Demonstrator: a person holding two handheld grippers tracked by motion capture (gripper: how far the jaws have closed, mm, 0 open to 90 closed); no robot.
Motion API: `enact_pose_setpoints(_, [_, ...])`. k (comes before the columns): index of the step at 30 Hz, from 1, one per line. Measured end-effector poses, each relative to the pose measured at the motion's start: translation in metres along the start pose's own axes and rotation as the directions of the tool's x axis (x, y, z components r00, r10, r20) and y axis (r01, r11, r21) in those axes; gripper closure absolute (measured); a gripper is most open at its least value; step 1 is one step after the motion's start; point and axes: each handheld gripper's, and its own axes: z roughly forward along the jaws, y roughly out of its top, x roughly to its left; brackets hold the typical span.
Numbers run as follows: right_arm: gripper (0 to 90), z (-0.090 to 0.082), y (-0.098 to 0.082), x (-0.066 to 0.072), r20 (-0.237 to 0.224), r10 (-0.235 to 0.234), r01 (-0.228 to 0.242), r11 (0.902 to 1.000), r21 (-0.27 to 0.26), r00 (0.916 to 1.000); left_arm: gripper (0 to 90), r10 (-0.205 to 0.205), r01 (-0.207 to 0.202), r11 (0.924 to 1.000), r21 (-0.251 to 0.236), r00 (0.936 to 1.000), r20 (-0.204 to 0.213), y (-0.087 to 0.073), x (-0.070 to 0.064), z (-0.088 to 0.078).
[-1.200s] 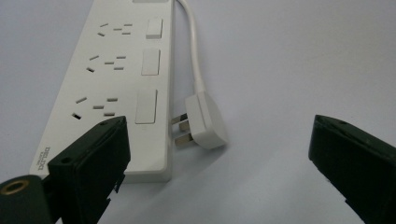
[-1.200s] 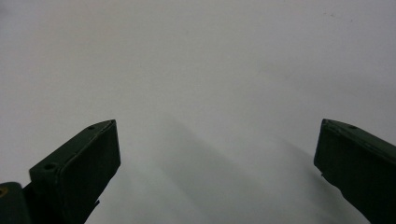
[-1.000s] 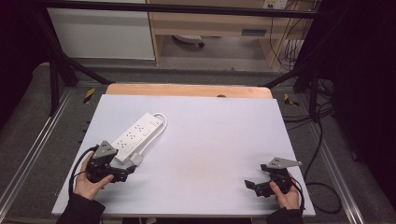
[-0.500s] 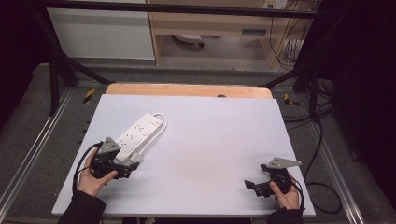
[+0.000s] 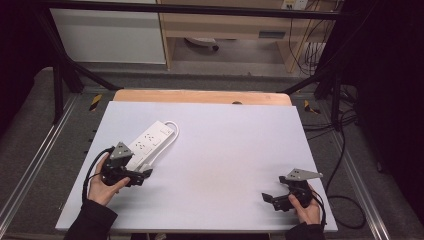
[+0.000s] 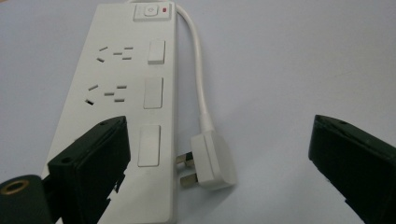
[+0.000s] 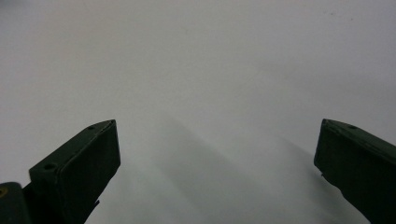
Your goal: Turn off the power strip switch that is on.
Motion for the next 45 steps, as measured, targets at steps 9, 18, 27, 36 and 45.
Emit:
enact_pose_setpoints(9, [1.0,0.000,0.000,0.000,-0.001,-0.001,0.001,1.0000,0.002,1.0000,5.3,-0.009,0.009,0.9999,-0.006,1.0000,-0.002,0.006,0.002,0.005])
enact_pose_setpoints(18, [0.9,0.001,0.000,0.000,-0.002,-0.002,0.002,1.0000,0.002,1.0000,5.6,-0.011,0.011,0.9999,-0.005,0.9999,-0.010,0.013,0.003,0.010])
enact_pose_setpoints(27, [1.0,0.001,0.000,0.000,-0.002,-0.002,0.002,1.0000,0.002,1.0000,6.1,-0.014,0.013,0.9999,-0.006,0.9996,-0.024,0.018,0.006,0.013])
enact_pose_setpoints(36, [1.0,0.001,0.000,0.000,-0.004,-0.006,0.006,1.0000,0.001,1.0000,6.6,-0.015,0.015,0.9999,0.004,0.9989,-0.045,0.023,0.009,0.018])
enact_pose_setpoints(45, [1.0,0.001,0.000,0.000,-0.002,-0.005,0.005,1.0000,0.001,1.0000,8.1,-0.022,0.022,0.9998,0.001,0.9981,-0.057,0.028,0.011,0.024])
